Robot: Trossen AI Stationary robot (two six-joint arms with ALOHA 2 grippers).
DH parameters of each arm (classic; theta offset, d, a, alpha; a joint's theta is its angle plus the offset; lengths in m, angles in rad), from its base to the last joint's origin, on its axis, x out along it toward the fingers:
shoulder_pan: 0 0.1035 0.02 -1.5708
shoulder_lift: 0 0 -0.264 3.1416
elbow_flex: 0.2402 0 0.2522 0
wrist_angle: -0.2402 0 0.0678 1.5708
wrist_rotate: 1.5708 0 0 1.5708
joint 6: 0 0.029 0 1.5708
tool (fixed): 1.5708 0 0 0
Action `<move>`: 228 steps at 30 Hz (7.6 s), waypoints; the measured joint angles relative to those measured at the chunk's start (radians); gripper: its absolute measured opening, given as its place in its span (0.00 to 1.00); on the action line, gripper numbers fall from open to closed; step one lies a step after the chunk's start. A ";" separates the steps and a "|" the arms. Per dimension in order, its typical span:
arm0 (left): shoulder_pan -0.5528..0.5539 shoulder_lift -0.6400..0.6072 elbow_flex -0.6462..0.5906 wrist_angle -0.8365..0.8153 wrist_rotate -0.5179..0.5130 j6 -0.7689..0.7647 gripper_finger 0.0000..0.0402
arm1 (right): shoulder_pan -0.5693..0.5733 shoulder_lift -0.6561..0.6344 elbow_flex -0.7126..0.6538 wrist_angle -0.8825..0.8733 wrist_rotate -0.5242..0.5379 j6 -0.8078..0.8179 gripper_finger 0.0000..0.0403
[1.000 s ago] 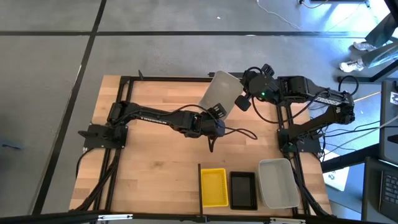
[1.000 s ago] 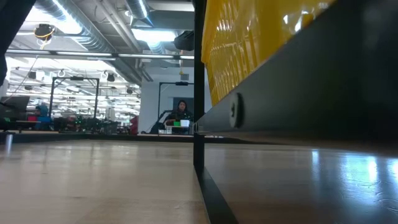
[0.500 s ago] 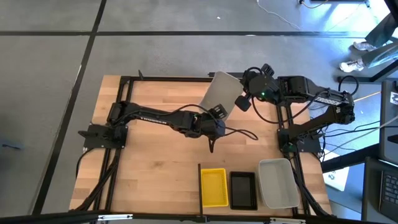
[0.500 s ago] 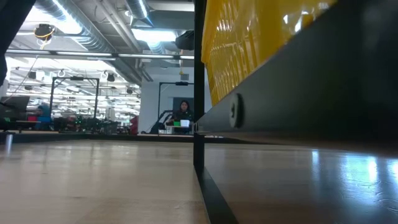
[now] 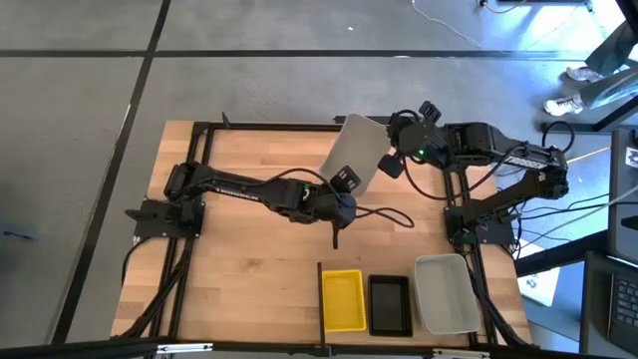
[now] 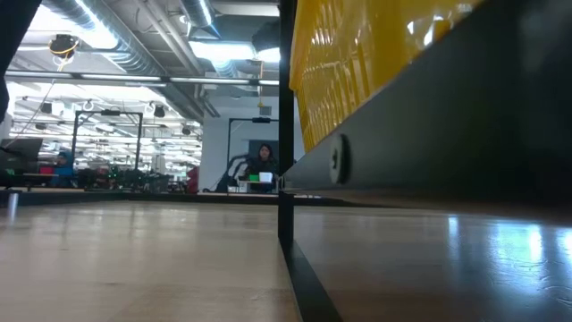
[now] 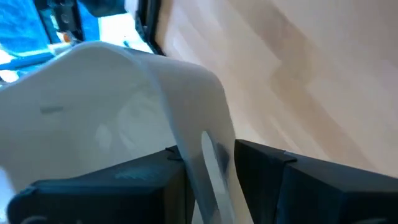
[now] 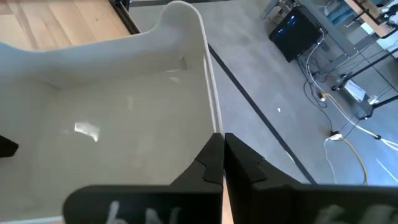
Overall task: Stack baskets on shelf by color
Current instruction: Stack the gray bin on top of the gray bin on the shelf
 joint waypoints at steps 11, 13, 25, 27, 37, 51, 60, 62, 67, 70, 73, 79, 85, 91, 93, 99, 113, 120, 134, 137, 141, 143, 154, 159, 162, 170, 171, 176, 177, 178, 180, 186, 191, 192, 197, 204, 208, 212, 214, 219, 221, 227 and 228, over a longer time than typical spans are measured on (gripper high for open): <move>0.006 -0.023 0.001 -0.018 0.279 -0.196 0.22 | 0.001 0.001 0.000 0.005 -0.005 -0.035 0.00; 0.009 -0.023 0.000 -0.028 0.317 -0.232 0.22 | 0.001 0.001 0.000 0.006 -0.005 -0.051 0.00; 0.044 -0.023 0.001 -0.061 0.479 -0.380 0.22 | 0.001 0.002 0.000 0.008 -0.003 -0.086 0.00; 0.051 -0.023 0.001 -0.068 0.455 -0.405 0.22 | 0.000 0.002 0.000 0.012 -0.002 -0.105 0.00; 0.079 -0.020 -0.001 -0.067 0.298 -0.462 0.22 | -0.002 0.024 0.000 0.017 -0.015 -0.111 0.00; 0.070 -0.018 -0.003 -0.029 0.204 -0.453 0.22 | -0.002 0.090 0.002 0.005 0.007 -0.136 0.00; 0.009 -0.074 -0.001 -0.020 0.161 -0.474 0.22 | -0.001 0.056 0.002 -0.041 0.020 -0.125 0.00; -0.009 -0.089 -0.001 -0.002 0.134 -0.476 0.22 | -0.001 0.047 0.002 -0.050 0.023 -0.117 0.00; -0.040 -0.138 0.000 -0.017 0.071 -0.489 0.22 | -0.001 0.032 0.002 -0.097 0.042 -0.104 0.00; -0.055 -0.162 0.000 -0.018 0.038 -0.516 0.22 | 0.000 0.021 0.006 -0.137 0.016 -0.101 0.00; -0.069 -0.200 -0.001 -0.028 -0.004 -0.552 0.22 | 0.013 0.009 0.047 -0.190 -0.050 -0.076 0.00; -0.080 -0.264 -0.001 -0.049 -0.060 -0.607 0.22 | 0.082 -0.001 0.178 -0.350 -0.055 -0.004 0.00; -0.082 -0.316 -0.001 -0.048 -0.072 -0.623 0.22 | 0.165 -0.004 0.302 -0.452 -0.095 0.058 0.00; -0.082 -0.352 -0.001 -0.047 -0.077 -0.624 0.22 | 0.244 -0.014 0.381 -0.450 -0.172 0.079 0.00; -0.082 -0.352 -0.001 -0.047 -0.077 -0.624 0.22 | 0.264 -0.016 0.393 -0.449 -0.203 0.079 0.00; -0.082 -0.352 -0.001 -0.049 -0.076 -0.624 0.22 | 0.309 -0.029 0.396 -0.451 -0.290 0.112 0.00; -0.082 -0.351 -0.001 -0.048 -0.076 -0.623 0.22 | 0.443 -0.049 0.394 -0.449 -0.479 0.270 0.00; -0.082 -0.351 -0.001 -0.047 -0.076 -0.623 0.22 | 0.527 -0.064 0.394 -0.449 -0.580 0.400 0.00; -0.082 -0.350 -0.001 -0.046 -0.076 -0.623 0.22 | 0.718 -0.150 0.205 -0.448 -0.594 0.672 0.00; -0.082 -0.350 -0.001 -0.046 -0.076 -0.623 0.22 | 0.754 -0.177 0.131 -0.441 -0.600 0.742 0.00; -0.081 -0.350 -0.001 -0.045 -0.076 -0.623 0.22 | 0.807 -0.198 0.076 -0.432 -0.603 0.815 0.00; -0.081 -0.350 -0.001 -0.045 -0.076 -0.623 0.22 | 0.821 -0.199 0.065 -0.433 -0.593 0.819 0.00; -0.081 -0.350 -0.001 -0.045 -0.076 -0.623 0.22 | 0.831 -0.200 0.063 -0.432 -0.575 0.818 0.00; -0.081 -0.350 -0.001 -0.045 -0.076 -0.623 0.22 | 0.831 -0.197 0.063 -0.432 -0.549 0.814 0.00; -0.081 -0.350 -0.001 -0.047 -0.076 -0.623 0.22 | 0.822 -0.185 0.063 -0.432 -0.479 0.767 0.00; -0.081 -0.350 -0.001 -0.048 -0.076 -0.623 0.22 | 0.699 -0.113 0.063 -0.432 -0.376 0.718 0.04; -0.081 -0.350 -0.001 -0.048 -0.076 -0.623 0.22 | 0.683 -0.101 0.063 -0.432 -0.385 0.703 0.06; -0.081 -0.350 -0.001 -0.049 -0.076 -0.623 0.22 | 0.587 -0.032 0.063 -0.432 -0.421 0.615 0.18; -0.081 -0.350 -0.001 -0.051 -0.076 -0.623 0.22 | 0.566 -0.015 0.063 -0.430 -0.436 0.592 0.21; -0.081 -0.350 -0.001 -0.054 -0.076 -0.623 0.22 | 0.543 0.001 0.063 -0.425 -0.458 0.562 0.23; -0.081 -0.350 -0.001 -0.074 -0.076 -0.624 0.22 | 0.497 0.030 0.063 -0.391 -0.486 0.526 0.28; -0.081 -0.350 -0.001 -0.183 -0.076 -0.713 0.22 | 0.347 0.140 0.064 -0.220 -0.643 0.607 0.33; -0.081 -0.355 -0.001 -0.278 -0.074 -0.812 0.22 | 0.274 0.256 0.064 -0.138 -0.828 0.568 0.33; -0.081 -0.363 -0.001 -0.298 -0.072 -0.831 0.22 | 0.263 0.276 0.064 -0.141 -0.852 0.565 0.33; -0.089 -0.424 -0.003 -0.368 -0.063 -0.904 0.22 | 0.225 0.369 0.064 -0.165 -0.866 0.569 0.33; -0.096 -0.517 0.000 -0.381 -0.043 -0.941 0.22 | 0.180 0.488 0.064 -0.148 -0.865 0.568 0.33; -0.101 -0.551 0.000 -0.382 -0.040 -0.948 0.22 | 0.160 0.558 0.064 -0.134 -0.865 0.539 0.33; -0.101 -0.581 0.001 -0.390 -0.041 -0.953 0.22 | 0.148 0.612 0.064 -0.124 -0.865 0.524 0.33; -0.101 -0.590 -0.001 -0.416 -0.041 -0.956 0.22 | 0.143 0.632 0.064 -0.112 -0.870 0.523 0.33; -0.101 -0.593 -0.001 -0.409 -0.039 -0.956 0.22 | 0.140 0.661 0.064 -0.090 -0.874 0.508 0.33; -0.101 -0.593 -0.001 -0.412 -0.038 -0.956 0.22 | 0.138 0.665 0.064 -0.086 -0.878 0.498 0.33; -0.101 -0.593 -0.001 -0.441 -0.038 -0.956 0.22 | 0.137 0.679 0.064 -0.046 -0.893 0.502 0.33; -0.101 -0.593 -0.001 -0.443 -0.038 -0.956 0.22 | 0.137 0.682 0.064 -0.042 -0.893 0.503 0.33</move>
